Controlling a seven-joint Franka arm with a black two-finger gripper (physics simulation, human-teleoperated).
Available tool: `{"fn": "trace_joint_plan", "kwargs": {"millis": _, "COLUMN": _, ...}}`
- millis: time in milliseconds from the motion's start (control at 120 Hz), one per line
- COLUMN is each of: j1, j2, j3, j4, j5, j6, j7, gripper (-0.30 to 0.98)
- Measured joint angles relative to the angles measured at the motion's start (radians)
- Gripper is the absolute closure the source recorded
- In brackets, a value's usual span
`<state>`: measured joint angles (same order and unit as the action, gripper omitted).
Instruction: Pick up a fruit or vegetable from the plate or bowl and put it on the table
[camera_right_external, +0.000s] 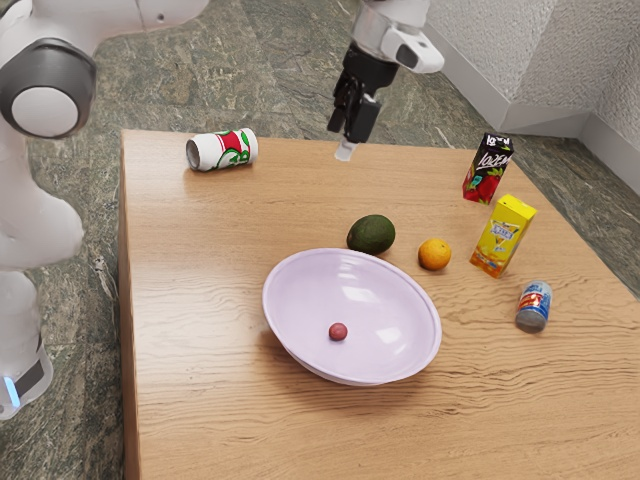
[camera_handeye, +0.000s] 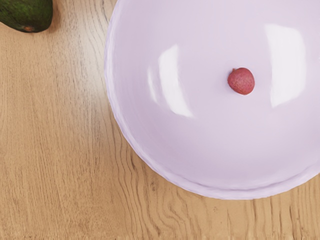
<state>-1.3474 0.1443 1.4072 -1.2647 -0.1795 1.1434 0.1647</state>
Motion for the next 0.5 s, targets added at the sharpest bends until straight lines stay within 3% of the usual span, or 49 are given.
{"fn": "trace_joint_plan", "kwargs": {"millis": 100, "j1": -0.09, "j2": -0.026, "j3": 0.063, "j4": 0.002, "j5": 0.037, "j6": -0.034, "j7": -0.07, "gripper": 0.0}}
{"fn": "trace_joint_plan", "kwargs": {"millis": 392, "j1": -0.096, "j2": -0.056, "j3": 0.078, "j4": 0.24, "j5": 0.057, "j6": -0.152, "j7": -0.225, "gripper": 0.0}}
{"fn": "trace_joint_plan", "kwargs": {"millis": 433, "j1": -0.096, "j2": -0.056, "j3": 0.073, "j4": 0.225, "j5": 0.056, "j6": -0.165, "j7": -0.244, "gripper": 0.0}}
{"fn": "trace_joint_plan", "kwargs": {"millis": 500, "j1": -0.103, "j2": -0.057, "j3": 0.069, "j4": 0.075, "j5": 0.056, "j6": -0.138, "j7": -0.268, "gripper": 0.0}}
